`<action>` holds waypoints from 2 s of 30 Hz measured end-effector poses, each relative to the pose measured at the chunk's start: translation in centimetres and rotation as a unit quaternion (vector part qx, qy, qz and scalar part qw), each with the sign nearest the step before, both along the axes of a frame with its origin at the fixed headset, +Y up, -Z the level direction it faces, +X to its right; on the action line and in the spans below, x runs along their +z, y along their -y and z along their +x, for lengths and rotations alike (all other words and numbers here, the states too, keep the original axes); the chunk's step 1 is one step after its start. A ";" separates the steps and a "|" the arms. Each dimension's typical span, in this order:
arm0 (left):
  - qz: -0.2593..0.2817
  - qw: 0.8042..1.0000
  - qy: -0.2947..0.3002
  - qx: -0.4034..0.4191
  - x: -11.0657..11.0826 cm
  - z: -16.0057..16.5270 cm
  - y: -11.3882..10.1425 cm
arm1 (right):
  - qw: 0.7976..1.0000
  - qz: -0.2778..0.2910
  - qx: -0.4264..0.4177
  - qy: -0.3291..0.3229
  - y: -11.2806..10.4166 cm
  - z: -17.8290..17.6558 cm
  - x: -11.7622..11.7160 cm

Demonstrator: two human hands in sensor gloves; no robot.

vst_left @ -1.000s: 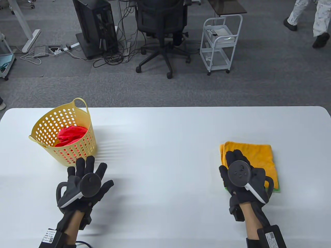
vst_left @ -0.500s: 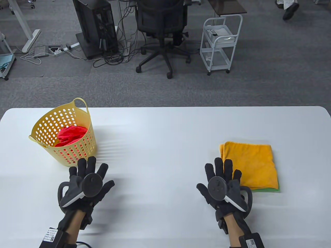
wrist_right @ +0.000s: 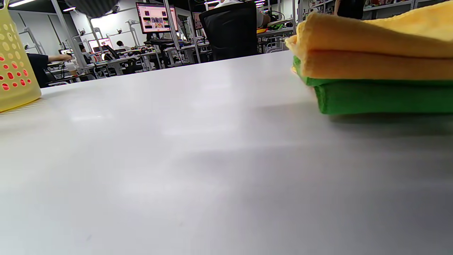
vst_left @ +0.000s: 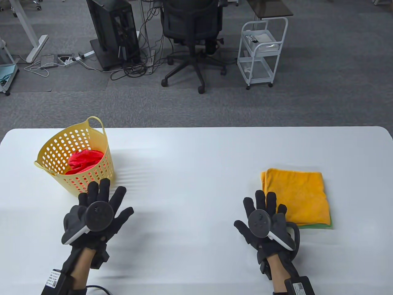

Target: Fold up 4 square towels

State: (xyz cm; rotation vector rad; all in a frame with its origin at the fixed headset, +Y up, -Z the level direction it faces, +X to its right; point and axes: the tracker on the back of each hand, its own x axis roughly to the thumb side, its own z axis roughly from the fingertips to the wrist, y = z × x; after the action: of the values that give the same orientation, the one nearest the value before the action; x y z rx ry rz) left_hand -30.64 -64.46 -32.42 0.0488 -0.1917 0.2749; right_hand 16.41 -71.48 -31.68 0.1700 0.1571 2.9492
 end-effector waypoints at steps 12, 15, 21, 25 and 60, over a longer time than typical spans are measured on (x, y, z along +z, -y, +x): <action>-0.055 0.988 -0.135 -0.051 -11.6 -3.8 -9.0 | 1.000 0.002 -0.003 -0.013 -0.1 -0.1 -0.2; -0.106 0.976 -0.171 -0.078 -14.8 -4.4 -8.8 | 1.000 0.003 -0.005 -0.011 -0.2 0.0 -0.2; -0.236 0.951 -0.190 -0.063 -19.0 -6.4 -5.7 | 1.000 -0.006 -0.025 -0.013 -0.2 0.1 -0.3; -0.282 0.933 -0.218 -0.059 -20.4 -8.0 -4.1 | 1.000 -0.005 -0.024 -0.015 -0.2 0.1 -0.4; -0.290 0.933 -0.212 -0.012 -21.2 -9.2 -4.8 | 1.000 0.002 -0.019 0.008 -0.4 0.8 -0.5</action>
State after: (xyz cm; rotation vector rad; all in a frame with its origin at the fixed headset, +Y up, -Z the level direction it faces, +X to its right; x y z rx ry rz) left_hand -39.84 -59.66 -53.57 -0.4794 0.3238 0.2814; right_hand 17.17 -71.04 -32.15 0.1498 0.1431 2.9135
